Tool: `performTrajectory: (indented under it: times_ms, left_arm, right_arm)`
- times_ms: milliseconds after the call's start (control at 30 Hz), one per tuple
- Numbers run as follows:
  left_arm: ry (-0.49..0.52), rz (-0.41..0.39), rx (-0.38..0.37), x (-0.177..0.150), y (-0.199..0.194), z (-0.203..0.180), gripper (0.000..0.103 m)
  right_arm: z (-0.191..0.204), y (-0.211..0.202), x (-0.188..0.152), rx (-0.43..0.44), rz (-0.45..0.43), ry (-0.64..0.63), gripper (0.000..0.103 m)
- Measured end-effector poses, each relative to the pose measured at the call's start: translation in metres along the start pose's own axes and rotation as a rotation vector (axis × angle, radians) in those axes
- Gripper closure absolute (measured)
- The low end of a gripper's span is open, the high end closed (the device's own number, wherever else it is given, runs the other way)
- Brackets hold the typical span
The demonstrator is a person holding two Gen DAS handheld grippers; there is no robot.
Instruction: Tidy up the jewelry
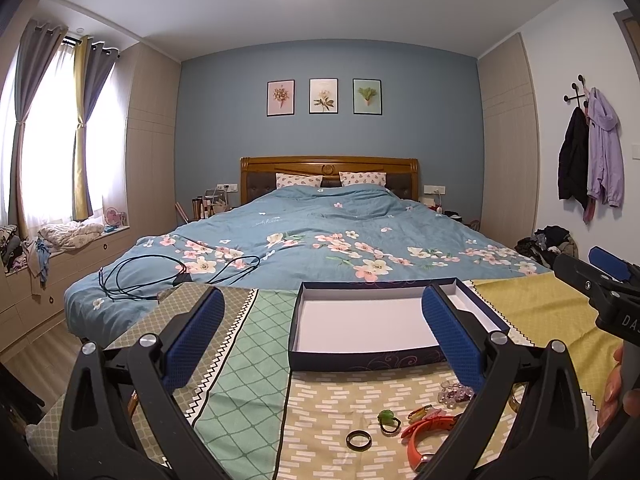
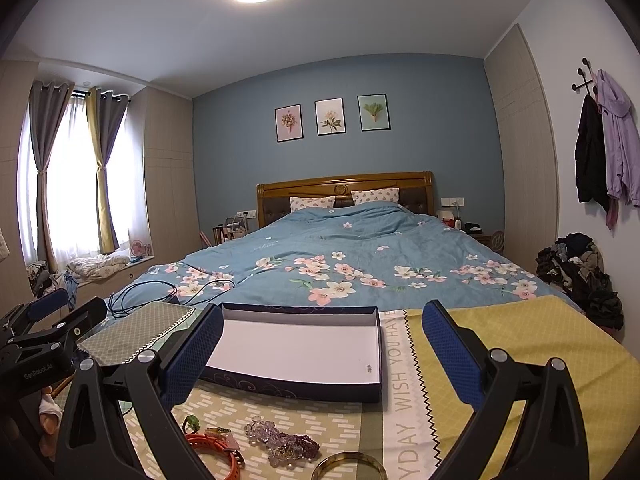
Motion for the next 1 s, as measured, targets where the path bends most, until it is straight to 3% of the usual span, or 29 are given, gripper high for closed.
performTrajectory:
  times_ms: [767, 933, 1000]
  left_arm:
    - [0.019, 0.046, -0.047, -0.009, 0.011, -0.003, 0.006]
    - [0.066, 0.156, -0.177, -0.024, 0.027, -0.01, 0.006]
    - [0.098, 0.209, -0.229, -0.034, 0.033, -0.016, 0.006]
  right_arm:
    - [-0.004, 0.005, -0.007, -0.028, 0.029, 0.0, 0.007]
    - [-0.013, 0.01, -0.011, -0.044, 0.091, -0.005, 0.007]
    - [-0.018, 0.018, -0.016, -0.065, 0.161, -0.02, 0.007]
Point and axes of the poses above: each gripper's, at about its wrist camera, not at the fingertips, and y roughly the way its jaws point, z to its left, x to its top, the point moved 1 cm from there along y, roughly the way its jaws point, and after that the axes turned 6 degrees about y, right-handed, at the moved point
